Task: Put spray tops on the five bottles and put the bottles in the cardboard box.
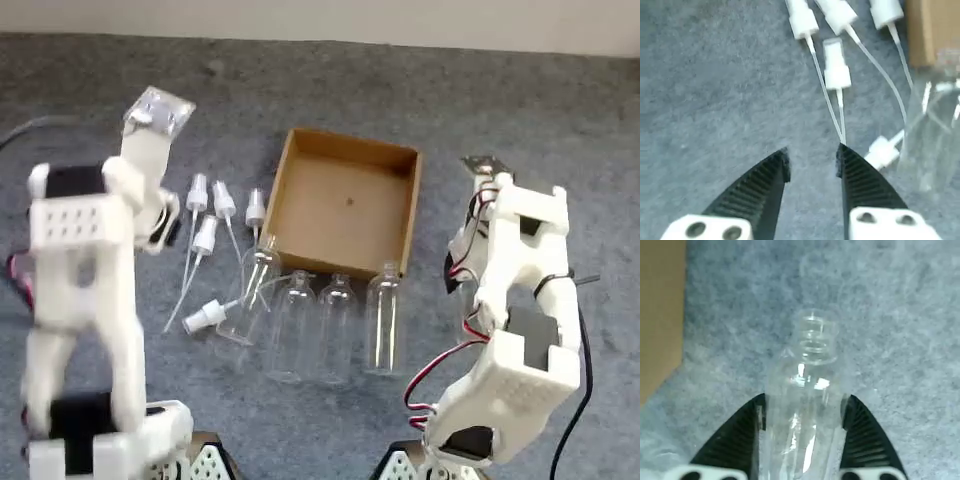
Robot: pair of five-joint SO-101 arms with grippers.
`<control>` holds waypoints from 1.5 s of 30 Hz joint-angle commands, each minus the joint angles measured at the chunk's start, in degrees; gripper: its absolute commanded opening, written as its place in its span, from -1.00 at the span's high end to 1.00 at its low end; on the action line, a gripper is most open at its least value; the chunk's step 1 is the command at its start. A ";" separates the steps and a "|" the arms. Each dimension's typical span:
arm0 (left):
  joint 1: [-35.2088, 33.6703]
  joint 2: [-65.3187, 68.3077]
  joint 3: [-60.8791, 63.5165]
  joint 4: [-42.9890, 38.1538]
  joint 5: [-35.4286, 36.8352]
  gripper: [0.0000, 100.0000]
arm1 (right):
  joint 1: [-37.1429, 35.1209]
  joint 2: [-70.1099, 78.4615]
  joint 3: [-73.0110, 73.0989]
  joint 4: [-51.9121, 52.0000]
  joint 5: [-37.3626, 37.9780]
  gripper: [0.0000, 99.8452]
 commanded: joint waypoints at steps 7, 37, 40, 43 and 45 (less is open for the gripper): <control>5.49 20.18 -9.54 -0.79 0.00 0.74 | -0.13 -2.51 0.31 -0.84 1.14 0.89; 3.38 57.80 -42.95 -19.96 9.41 0.75 | -0.22 -2.68 0.75 -0.40 2.46 0.77; 2.42 60.44 -44.97 -16.70 9.41 0.75 | -0.22 -2.68 0.75 -0.40 2.46 0.77; 2.42 60.70 -45.49 -13.19 9.41 0.86 | -0.31 -2.68 0.75 -0.40 2.46 0.76; 2.42 60.62 -45.49 -11.96 9.41 0.95 | -0.22 -2.68 0.75 -0.40 2.37 0.76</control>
